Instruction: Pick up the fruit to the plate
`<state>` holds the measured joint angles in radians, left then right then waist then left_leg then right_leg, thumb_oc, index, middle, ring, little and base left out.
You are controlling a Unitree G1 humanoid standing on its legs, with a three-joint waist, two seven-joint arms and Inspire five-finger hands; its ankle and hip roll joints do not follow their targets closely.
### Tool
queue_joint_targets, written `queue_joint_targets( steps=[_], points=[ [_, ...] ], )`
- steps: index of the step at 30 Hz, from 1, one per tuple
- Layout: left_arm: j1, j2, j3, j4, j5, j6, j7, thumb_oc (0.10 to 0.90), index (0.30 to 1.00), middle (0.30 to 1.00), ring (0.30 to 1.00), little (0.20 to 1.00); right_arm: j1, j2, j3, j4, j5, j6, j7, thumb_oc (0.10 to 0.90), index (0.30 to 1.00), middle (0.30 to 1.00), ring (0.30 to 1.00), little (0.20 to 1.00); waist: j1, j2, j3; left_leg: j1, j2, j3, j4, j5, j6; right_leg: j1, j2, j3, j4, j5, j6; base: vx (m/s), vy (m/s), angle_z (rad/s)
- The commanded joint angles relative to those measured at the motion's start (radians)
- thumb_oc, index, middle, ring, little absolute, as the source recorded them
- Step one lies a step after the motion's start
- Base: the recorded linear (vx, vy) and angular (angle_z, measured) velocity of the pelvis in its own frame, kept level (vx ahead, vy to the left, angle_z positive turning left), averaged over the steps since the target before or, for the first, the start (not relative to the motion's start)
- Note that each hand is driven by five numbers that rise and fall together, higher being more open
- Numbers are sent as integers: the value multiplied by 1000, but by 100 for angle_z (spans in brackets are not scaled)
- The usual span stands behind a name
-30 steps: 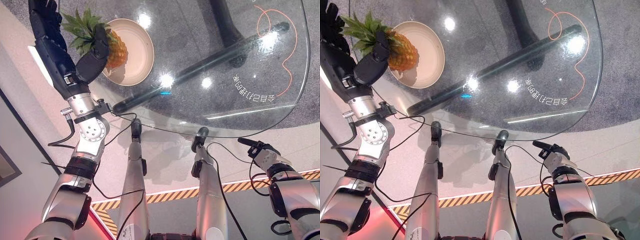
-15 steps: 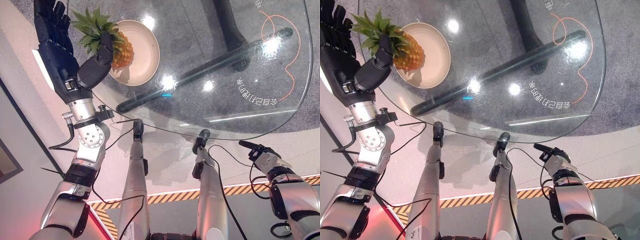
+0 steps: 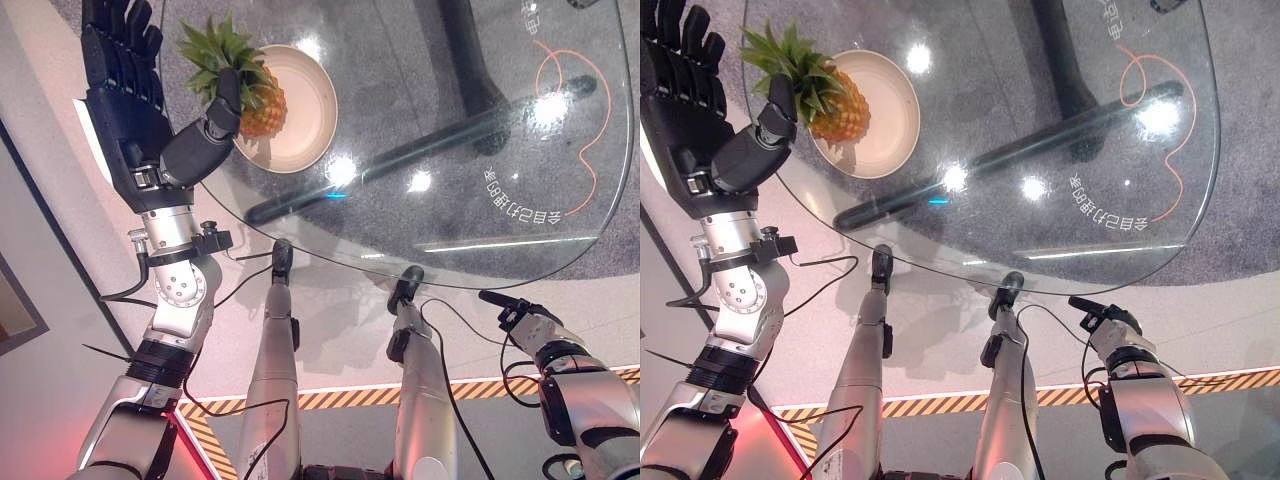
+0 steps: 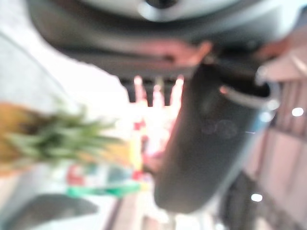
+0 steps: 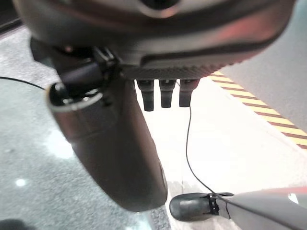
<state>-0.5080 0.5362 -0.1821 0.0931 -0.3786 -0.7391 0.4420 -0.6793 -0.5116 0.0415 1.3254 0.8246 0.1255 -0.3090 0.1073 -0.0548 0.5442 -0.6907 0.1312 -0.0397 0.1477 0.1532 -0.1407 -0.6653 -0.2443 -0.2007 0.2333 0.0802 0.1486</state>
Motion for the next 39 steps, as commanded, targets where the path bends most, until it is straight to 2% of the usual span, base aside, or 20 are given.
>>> queue_joint_targets(
  steps=[1, 3, 4, 7, 12, 13, 15, 16, 17, 22, 23, 29, 32, 39],
  points=[
    [-6, 32, 70, -105, -50, 19, -70, 800, 900, 900, 900, 900, 125, -20, -13, -20, -48, -113, 6, 800, 900, 900, 900, 900, 5, 6, -24, 98, -41, 51, 9, -126, 51, 110, 23, -26, -98, 31, 30, -11, 0, 3],
    [49, 23, 87, -48, -99, 95, -135, 800, 900, 900, 900, 900, 176, 4, -22, -51, -103, -154, 10, 800, 900, 900, 900, 900, 7, 8, -24, 192, -34, 65, -34, -121, 45, 198, 20, -21, -131, 30, 39, 34, 41, 1],
    [106, 26, 92, 32, -16, 107, -117, 800, 900, 900, 900, 900, 245, 30, -30, -83, -147, -178, 10, 800, 900, 900, 900, 900, 4, 14, -24, 280, -32, 78, -72, -111, 41, 283, 15, -15, -164, 35, 42, 49, 103, -2],
    [163, 36, 94, 150, 3, 165, -125, 800, 900, 900, 900, 900, 320, 39, -32, -102, -203, -185, 37, 800, 900, 900, 900, 900, -3, 27, -33, 373, -25, 101, -117, -88, 35, 374, 5, -3, -203, 45, 43, 67, 119, -11],
    [301, 22, 122, 425, -104, 266, -290, 800, 900, 900, 900, 900, 459, 56, -35, -78, -344, -184, 101, 800, 900, 900, 900, 900, -25, 55, -171, 506, -10, 137, -188, -68, 21, 513, -4, -6, -270, 44, 43, 192, 155, -5],
    [330, 9, 123, 482, -97, 320, -324, 800, 900, 900, 900, 900, 485, 67, -32, -75, -363, -181, 107, 800, 900, 900, 900, 900, -28, 58, -196, 528, -8, 139, -192, -68, 20, 535, -3, -8, -277, 44, 41, 188, 93, -7],
    [359, -18, 122, 590, -81, 314, -354, 800, 900, 900, 900, 900, 511, 83, -25, -69, -397, -167, 109, 800, 900, 900, 900, 900, -34, 59, -235, 557, -6, 144, -194, -68, 19, 563, -4, -15, -283, 45, 39, 193, 76, 2],
    [374, -32, 126, 645, -61, 333, -363, 800, 900, 900, 900, 900, 529, 91, -20, -68, -418, -150, 110, 800, 900, 900, 900, 900, -39, 59, -263, 579, -3, 148, -198, -69, 19, 584, -3, -16, -288, 44, 38, 247, 83, 2],
    [391, -48, 133, 700, -69, 383, -392, 800, 900, 900, 900, 900, 550, 98, -19, -62, -434, -135, 122, 800, 900, 900, 900, 900, -43, 59, -290, 605, 0, 152, -202, -73, 17, 606, -3, -20, -291, 40, 35, 287, 87, -1],
    [429, -125, 152, 933, -18, 427, -435, 800, 900, 900, 900, 900, 603, 124, -5, -10, -542, -46, 192, 800, 900, 900, 900, 900, -63, 58, -388, 688, 13, 163, -225, -82, 16, 679, 7, -18, -301, 24, 31, 222, 58, -2],
    [431, -136, 153, 964, -7, 453, -451, 800, 900, 900, 900, 900, 609, 129, -2, 1, -573, -21, 216, 800, 900, 900, 900, 900, -67, 58, -401, 701, 15, 165, -229, -85, 16, 692, 8, -20, -302, 20, 31, 159, 42, -5],
    [454, -172, 84, 1125, 136, 522, -522, 800, 900, 900, 900, 900, 610, 156, 24, 60, -643, 31, 245, 800, 900, 900, 900, 900, -81, 65, -440, 766, 19, 160, -234, -109, 20, 745, 17, -11, -290, -13, 25, 108, 33, -2],
    [463, -186, 62, 1158, 175, 531, -528, 800, 900, 900, 900, 900, 605, 163, 38, 71, -674, 37, 255, 800, 900, 900, 900, 900, -83, 68, -445, 784, 20, 162, -235, -116, 21, 761, 19, -12, -292, -19, 24, 51, 38, -5],
    [461, -199, 13, 1207, 232, 650, -561, 800, 900, 900, 900, 900, 581, 177, 80, 65, -686, 36, 259, 800, 900, 900, 900, 900, -88, 69, -457, 806, 27, 170, -235, -128, 21, 783, 23, -16, -306, -19, 26, 6, 2, -1]
  ],
)
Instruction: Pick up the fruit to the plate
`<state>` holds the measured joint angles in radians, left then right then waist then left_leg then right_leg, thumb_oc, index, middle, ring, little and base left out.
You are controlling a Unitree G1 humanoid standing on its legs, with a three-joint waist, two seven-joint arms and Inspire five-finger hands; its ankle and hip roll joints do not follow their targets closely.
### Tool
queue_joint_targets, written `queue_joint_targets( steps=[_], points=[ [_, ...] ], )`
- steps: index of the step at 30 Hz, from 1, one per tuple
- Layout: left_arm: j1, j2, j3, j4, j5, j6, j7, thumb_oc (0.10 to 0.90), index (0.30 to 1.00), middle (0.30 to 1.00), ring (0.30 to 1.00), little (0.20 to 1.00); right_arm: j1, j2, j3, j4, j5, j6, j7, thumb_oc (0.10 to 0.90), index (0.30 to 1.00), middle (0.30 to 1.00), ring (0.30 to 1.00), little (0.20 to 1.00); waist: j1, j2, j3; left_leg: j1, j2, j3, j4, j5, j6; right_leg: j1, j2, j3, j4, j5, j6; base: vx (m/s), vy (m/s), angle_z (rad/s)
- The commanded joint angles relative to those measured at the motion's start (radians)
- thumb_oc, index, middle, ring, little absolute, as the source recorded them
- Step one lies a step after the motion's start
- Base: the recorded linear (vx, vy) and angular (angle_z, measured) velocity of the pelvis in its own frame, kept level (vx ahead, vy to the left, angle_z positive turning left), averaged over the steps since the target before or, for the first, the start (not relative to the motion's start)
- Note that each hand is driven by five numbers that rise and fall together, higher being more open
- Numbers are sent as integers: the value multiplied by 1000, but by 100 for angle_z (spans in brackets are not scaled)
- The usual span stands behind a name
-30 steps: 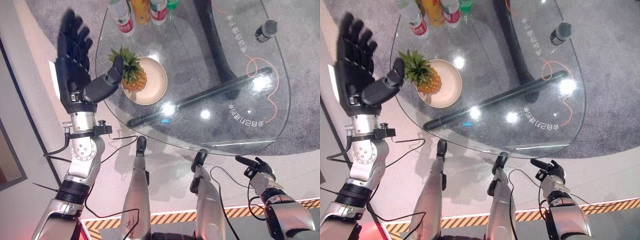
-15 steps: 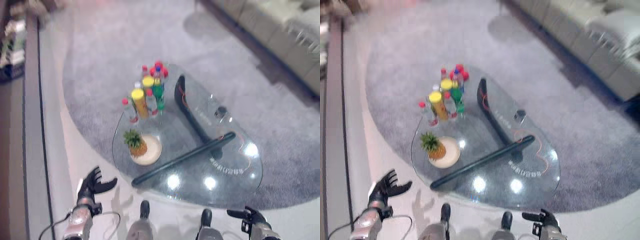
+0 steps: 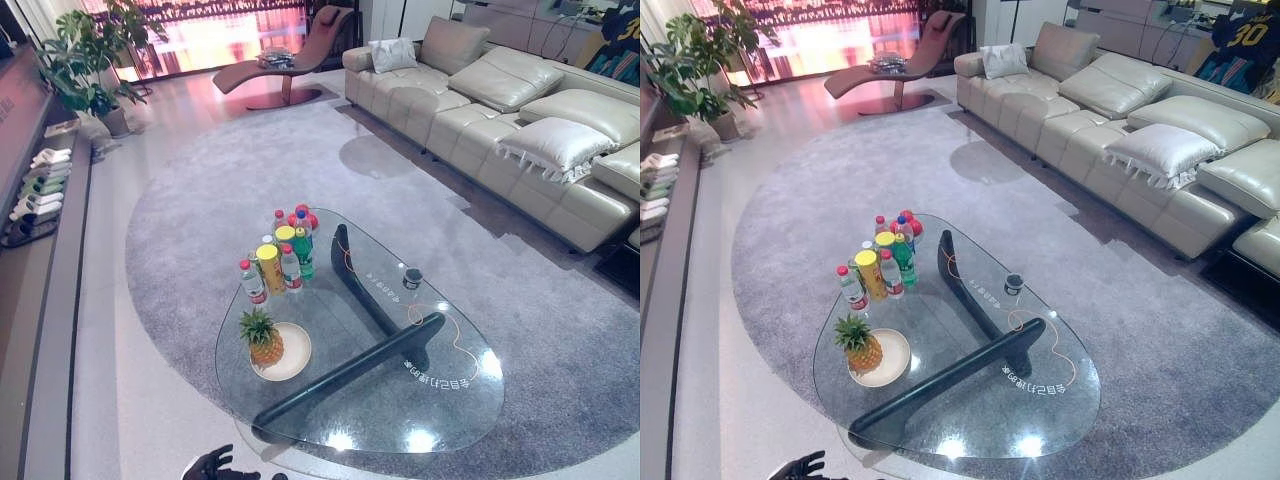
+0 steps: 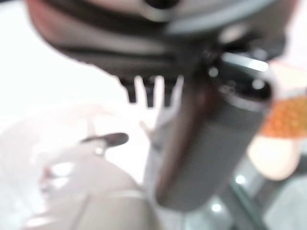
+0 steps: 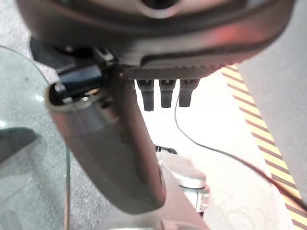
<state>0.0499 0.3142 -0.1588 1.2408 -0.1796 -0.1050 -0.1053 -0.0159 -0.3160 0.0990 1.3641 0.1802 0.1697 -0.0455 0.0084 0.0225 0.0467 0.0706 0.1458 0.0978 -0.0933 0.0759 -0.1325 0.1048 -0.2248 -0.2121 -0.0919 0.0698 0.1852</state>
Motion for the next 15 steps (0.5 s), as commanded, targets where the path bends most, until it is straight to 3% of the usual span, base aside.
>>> queue_joint_targets(
  steps=[1, 8, 15],
  points=[
    [-100, 23, -12, 63, 31, 33, -25, 800, 900, 900, 900, 900, -85, -18, 25, 27, -39, -8, -4, 800, 900, 900, 900, 900, 9, -9, 39, 46, 14, 33, 6, -53, 13, 14, 3, -5, 17, -8, -11, 0, 0, 0],
    [-114, 14, -33, 93, 87, 97, -7, 800, 900, 900, 900, 900, -92, -8, 47, 31, -49, -6, 11, 800, 900, 900, 900, 900, 4, -5, 24, 58, 15, 37, 6, -58, 11, 22, 0, -8, 13, -6, -8, 0, 0, 0],
    [-139, 1, -45, 97, 82, 102, -23, 800, 900, 900, 900, 900, -102, 1, 65, 35, -54, -6, 31, 800, 900, 900, 900, 900, 5, -10, 8, 61, 19, 37, 6, -62, 8, 24, 1, -7, 5, -3, -7, -10, -4, 0]
  ],
)
